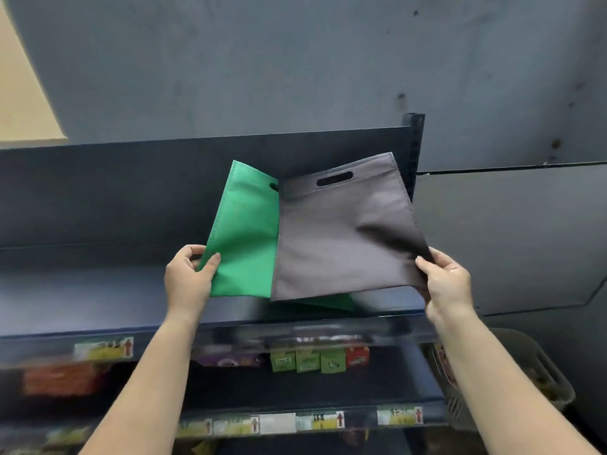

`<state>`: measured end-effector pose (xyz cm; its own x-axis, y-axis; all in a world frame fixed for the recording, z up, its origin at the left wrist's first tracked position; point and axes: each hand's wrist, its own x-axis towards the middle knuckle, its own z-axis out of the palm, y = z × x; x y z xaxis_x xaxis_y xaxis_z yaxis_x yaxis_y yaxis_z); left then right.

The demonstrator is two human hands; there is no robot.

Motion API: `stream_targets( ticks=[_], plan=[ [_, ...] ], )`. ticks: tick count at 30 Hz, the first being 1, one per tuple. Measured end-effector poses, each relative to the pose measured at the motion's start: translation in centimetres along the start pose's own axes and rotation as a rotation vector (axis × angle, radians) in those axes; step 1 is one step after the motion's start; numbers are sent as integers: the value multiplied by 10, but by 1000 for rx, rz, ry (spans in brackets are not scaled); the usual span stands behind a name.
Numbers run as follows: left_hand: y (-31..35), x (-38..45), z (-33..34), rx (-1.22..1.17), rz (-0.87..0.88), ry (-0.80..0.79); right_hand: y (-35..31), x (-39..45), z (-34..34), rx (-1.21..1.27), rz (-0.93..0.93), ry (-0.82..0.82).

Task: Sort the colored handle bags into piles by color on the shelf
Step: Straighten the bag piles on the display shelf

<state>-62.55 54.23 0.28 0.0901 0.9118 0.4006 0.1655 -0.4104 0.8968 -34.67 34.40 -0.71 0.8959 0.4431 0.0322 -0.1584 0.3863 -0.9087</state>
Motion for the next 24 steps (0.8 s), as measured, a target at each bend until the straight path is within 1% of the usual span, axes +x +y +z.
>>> stream_targets(
  ticks=[2, 3, 5, 6, 7, 9, 12, 15, 18, 20, 24],
  plan=[
    [-11, 5, -6, 176, 21, 11, 9, 4, 8, -233, -27, -9],
    [-15, 7, -8, 281, 20, 5, 11, 6, 10, -427, -69, -18],
    [-22, 9, -13, 619, 30, -36, 11, 5, 15, -856, -197, -19],
    [-24, 10, -14, 787, 64, -60, 10, 4, 19, -1033, -277, -23],
    [-24, 10, -14, 887, 117, -71, 10, 0, 26, -1169, -359, -50],
    [-22, 9, -8, 925, 203, -117, 13, -11, 46, -1357, -500, -186],
    [-21, 4, 11, 955, 230, -315, 28, -29, 85, -1547, -563, -475],
    [-26, -2, 30, 970, 198, -494, 52, -38, 113, -1693, -491, -668],
    [-34, -3, 39, 1053, 203, -573, 67, -30, 117, -1788, -322, -717],
    [-37, -1, 41, 1080, 215, -583, 69, -20, 109, -1821, -286, -698],
    [-43, 1, 42, 1060, 222, -578, 61, 4, 84, -1826, -261, -674]
  ],
)
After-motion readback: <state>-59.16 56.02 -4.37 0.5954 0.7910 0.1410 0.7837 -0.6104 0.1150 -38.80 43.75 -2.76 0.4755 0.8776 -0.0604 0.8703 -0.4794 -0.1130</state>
